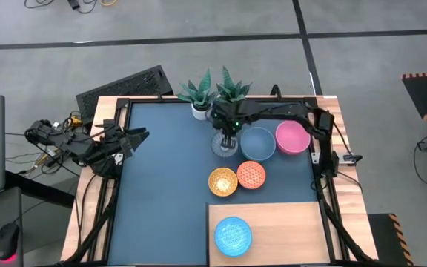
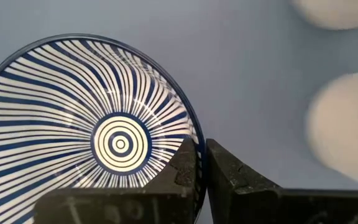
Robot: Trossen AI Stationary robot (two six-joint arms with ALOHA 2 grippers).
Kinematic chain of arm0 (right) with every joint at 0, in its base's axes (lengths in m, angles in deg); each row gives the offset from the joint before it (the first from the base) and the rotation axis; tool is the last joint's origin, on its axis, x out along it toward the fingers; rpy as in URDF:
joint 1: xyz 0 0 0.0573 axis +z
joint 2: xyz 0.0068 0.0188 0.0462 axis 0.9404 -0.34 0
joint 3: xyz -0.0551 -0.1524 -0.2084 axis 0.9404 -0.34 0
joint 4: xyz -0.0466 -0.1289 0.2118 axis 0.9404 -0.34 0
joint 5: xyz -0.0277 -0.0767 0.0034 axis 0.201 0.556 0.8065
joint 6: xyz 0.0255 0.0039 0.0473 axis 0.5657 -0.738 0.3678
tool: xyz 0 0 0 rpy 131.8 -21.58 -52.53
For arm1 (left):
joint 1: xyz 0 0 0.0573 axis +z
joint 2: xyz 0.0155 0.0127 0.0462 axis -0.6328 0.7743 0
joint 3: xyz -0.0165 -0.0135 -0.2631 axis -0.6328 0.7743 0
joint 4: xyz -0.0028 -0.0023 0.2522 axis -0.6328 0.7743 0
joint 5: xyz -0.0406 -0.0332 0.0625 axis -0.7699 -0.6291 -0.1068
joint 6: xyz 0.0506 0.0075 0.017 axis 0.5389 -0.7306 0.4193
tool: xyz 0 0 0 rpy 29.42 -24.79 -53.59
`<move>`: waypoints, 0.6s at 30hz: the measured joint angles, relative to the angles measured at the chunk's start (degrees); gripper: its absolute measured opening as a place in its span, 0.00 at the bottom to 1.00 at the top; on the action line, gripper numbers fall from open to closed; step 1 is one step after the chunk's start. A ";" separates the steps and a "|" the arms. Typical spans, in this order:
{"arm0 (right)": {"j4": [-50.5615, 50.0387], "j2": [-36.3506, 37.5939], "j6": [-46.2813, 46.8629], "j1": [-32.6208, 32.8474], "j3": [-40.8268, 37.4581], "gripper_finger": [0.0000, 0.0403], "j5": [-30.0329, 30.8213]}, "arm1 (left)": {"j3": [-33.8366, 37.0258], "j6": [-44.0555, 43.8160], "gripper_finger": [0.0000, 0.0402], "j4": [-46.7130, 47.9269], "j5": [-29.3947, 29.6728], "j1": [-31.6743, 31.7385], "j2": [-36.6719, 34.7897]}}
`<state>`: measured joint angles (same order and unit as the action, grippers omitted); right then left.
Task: Place and stack bowls onto a shelf
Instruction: Stack the blue patterned bowl on top of the light blue bowl on the shelf
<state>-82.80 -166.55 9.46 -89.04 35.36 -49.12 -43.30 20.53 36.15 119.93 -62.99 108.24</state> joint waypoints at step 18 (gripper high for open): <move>-32.65 0.06 12.99 8.54 39.11 0.09 -0.95 | 0.00 0.00 0.62 0.22 -0.20 -0.01 0.00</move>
<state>-115.45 -166.49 22.45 -80.49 74.47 -50.08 -43.30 20.53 36.38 119.73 -63.00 108.24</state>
